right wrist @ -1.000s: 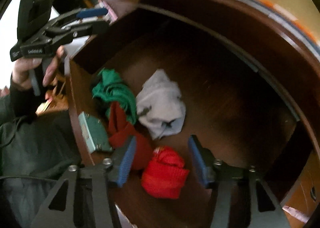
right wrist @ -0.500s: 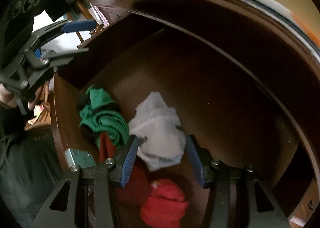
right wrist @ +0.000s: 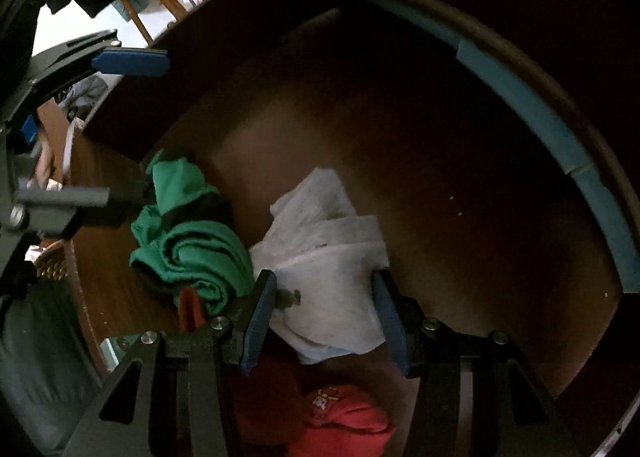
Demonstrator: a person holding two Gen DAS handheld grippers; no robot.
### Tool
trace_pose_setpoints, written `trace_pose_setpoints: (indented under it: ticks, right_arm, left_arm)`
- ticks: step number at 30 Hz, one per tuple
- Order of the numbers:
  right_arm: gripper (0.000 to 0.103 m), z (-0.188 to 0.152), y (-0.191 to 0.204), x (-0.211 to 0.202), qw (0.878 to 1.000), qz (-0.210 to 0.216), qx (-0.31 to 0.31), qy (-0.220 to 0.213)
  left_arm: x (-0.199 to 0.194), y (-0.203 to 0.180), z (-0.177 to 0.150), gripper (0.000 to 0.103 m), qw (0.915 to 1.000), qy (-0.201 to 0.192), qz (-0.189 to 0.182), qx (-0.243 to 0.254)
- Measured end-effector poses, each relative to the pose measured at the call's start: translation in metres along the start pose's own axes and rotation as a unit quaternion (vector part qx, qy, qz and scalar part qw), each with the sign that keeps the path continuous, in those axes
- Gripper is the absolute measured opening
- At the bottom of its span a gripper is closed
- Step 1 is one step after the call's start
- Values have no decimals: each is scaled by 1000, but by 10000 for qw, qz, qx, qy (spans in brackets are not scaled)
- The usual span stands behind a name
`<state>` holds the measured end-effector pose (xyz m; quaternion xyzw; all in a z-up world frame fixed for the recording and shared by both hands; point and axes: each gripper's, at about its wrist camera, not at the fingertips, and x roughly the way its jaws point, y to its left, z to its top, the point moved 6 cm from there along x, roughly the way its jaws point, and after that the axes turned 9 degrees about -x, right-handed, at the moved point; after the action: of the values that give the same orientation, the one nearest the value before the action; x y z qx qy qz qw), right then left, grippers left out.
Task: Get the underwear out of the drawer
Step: 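Grasp the grey sock with the right tool while the left tool grasps the green garment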
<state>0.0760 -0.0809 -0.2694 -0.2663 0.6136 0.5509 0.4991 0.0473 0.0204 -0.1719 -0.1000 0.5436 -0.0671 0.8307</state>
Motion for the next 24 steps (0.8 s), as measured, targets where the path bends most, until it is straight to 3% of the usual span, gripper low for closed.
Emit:
trace_pose_setpoints:
  ticks: [8, 17, 24]
  right_arm:
    - [30, 4, -2, 5, 9990, -397, -177, 107]
    - [29, -12, -27, -9, 9992, -395, 51, -56]
    - [29, -16, -11, -10, 9989, -429, 1, -189]
  left_arm:
    - [29, -11, -8, 99, 9964, 834, -124, 101]
    - [53, -14, -9, 99, 9853, 1678, -266, -175]
    - [67, -5, -7, 99, 9741, 2182, -259, -528]
